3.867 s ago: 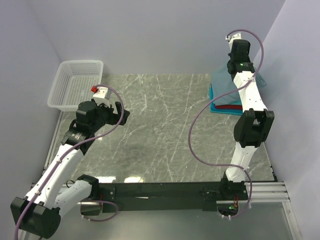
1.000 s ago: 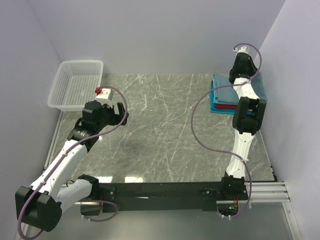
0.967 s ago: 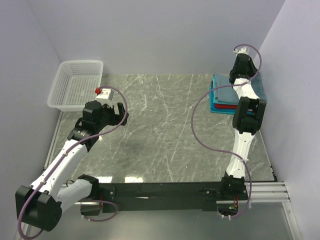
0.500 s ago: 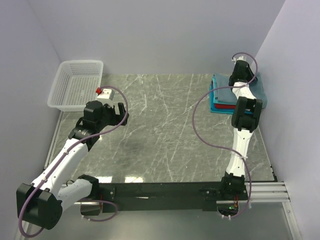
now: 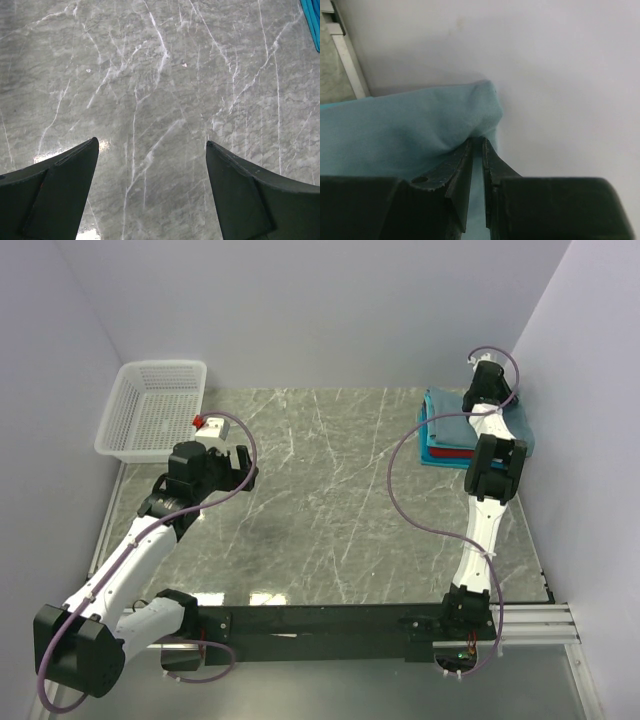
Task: Fold and stack the t-shirts
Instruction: Neatly place the folded tshirt to the corner, then reset both grippers
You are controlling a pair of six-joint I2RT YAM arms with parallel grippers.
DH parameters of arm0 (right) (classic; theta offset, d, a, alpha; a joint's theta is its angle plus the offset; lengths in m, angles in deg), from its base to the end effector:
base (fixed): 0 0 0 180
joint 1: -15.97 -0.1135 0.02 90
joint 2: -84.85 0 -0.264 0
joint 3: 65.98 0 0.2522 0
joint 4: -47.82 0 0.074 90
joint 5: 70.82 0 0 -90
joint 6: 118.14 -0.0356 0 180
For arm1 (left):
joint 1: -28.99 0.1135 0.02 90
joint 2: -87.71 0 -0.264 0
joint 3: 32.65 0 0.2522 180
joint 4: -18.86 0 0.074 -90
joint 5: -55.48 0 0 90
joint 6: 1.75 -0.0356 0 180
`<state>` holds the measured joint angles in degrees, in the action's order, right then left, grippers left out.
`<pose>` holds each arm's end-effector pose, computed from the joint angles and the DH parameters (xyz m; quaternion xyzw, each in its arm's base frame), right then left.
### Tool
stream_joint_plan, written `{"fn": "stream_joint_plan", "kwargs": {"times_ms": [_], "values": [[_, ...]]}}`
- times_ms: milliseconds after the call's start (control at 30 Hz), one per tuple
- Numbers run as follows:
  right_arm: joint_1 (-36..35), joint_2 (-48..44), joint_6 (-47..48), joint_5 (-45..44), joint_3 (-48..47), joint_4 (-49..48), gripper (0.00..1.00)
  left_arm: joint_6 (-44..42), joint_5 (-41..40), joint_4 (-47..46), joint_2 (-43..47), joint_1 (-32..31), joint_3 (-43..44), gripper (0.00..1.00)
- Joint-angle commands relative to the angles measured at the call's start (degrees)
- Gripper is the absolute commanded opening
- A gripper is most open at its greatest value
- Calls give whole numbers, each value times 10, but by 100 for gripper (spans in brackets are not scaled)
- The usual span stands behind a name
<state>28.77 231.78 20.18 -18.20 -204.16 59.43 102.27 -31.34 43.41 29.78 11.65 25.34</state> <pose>0.5670 -0.1510 0.1836 -0.0630 0.7964 -0.5015 0.3320 0.2206 -0.0709 0.2921 0.0394 0.8399 -0.1686 0.5144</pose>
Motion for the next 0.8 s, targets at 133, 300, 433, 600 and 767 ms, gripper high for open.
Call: {"fn": "stream_joint_plan", "kwargs": {"times_ms": [133, 300, 433, 600, 767], "values": [[5, -26, -24, 3, 16, -20, 21, -4, 2, -16, 5, -2, 1, 93], [-22, -109, -61, 19, 80, -46, 21, -1, 2, -17, 12, -2, 2, 93], [-54, -174, -77, 22, 156, -75, 22, -2, -1, -18, 20, -2, -1, 93], [-97, -274, -97, 28, 244, -80, 22, -3, -8, -20, 38, -2, -1, 94], [-125, -415, -189, 128, 321, 13, 24, 0, -12, -16, 60, -2, -1, 94]]}}
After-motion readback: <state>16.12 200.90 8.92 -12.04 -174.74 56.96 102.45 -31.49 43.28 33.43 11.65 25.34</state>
